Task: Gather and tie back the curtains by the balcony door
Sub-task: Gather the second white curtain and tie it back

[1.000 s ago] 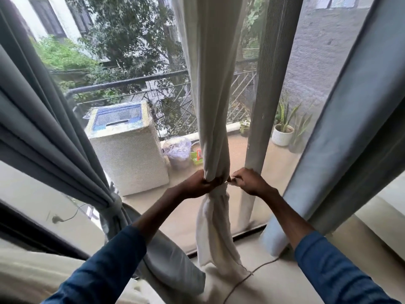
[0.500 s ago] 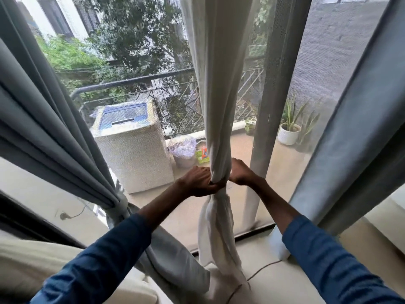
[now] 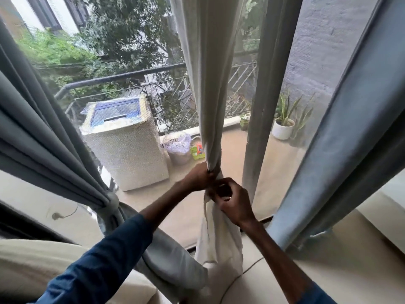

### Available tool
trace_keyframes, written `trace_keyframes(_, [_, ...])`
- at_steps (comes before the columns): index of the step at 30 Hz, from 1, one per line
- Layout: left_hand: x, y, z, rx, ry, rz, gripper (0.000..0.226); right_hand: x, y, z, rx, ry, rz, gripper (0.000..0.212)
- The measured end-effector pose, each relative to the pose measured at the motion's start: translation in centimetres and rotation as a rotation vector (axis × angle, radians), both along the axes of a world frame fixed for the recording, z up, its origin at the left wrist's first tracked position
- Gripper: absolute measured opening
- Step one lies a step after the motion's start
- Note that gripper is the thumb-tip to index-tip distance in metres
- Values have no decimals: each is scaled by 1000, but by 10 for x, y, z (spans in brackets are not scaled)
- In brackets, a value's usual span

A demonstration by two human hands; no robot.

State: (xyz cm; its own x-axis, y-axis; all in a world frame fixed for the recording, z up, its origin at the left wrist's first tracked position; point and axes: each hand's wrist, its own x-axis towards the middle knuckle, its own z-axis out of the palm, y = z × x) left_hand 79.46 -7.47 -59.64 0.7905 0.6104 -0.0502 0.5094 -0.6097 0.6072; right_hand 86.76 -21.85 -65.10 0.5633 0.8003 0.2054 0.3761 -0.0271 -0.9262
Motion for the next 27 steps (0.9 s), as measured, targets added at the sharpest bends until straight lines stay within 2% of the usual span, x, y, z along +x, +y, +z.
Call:
trace_keyframes(3, [2, -1, 4, -26, 16, 51, 30, -9, -1, -5, -35, -37, -62, 56])
trace_keyframes(5, [3, -1, 4, -90, -31, 122, 34, -14, 1, -8, -72, -21, -61, 63])
trace_keyframes(8, [1, -4, 4, -217, -76, 217, 36, -18, 5, -11, -66, -45, -89, 43])
trace_keyframes(10, [-1, -3, 3, -285, -89, 254, 35, -14, 7, -8, -62, 13, -89, 28])
trace_keyframes(12, [-5, 0, 0, -311, -111, 273, 36, -4, 6, -3, -94, 94, -38, 20])
trace_keyframes(15, [-12, 5, 2, -305, -140, 306, 34, 18, 1, 5, -108, 108, 96, 14])
trace_keyframes(19, [-17, 5, 5, -297, -131, 290, 36, 45, -4, 17, -6, 489, 76, 14])
trace_keyframes(23, [-19, 5, 4, -265, -127, 215, 39, 55, -11, 24, 64, 774, 15, 15])
trace_keyframes(25, [-20, 6, 6, -265, -122, 184, 39, 57, -12, 23, 115, 855, -9, 22])
trace_keyframes(27, [-22, 7, 6, -268, -130, 169, 37, 57, -11, 21, 128, 818, -58, 26])
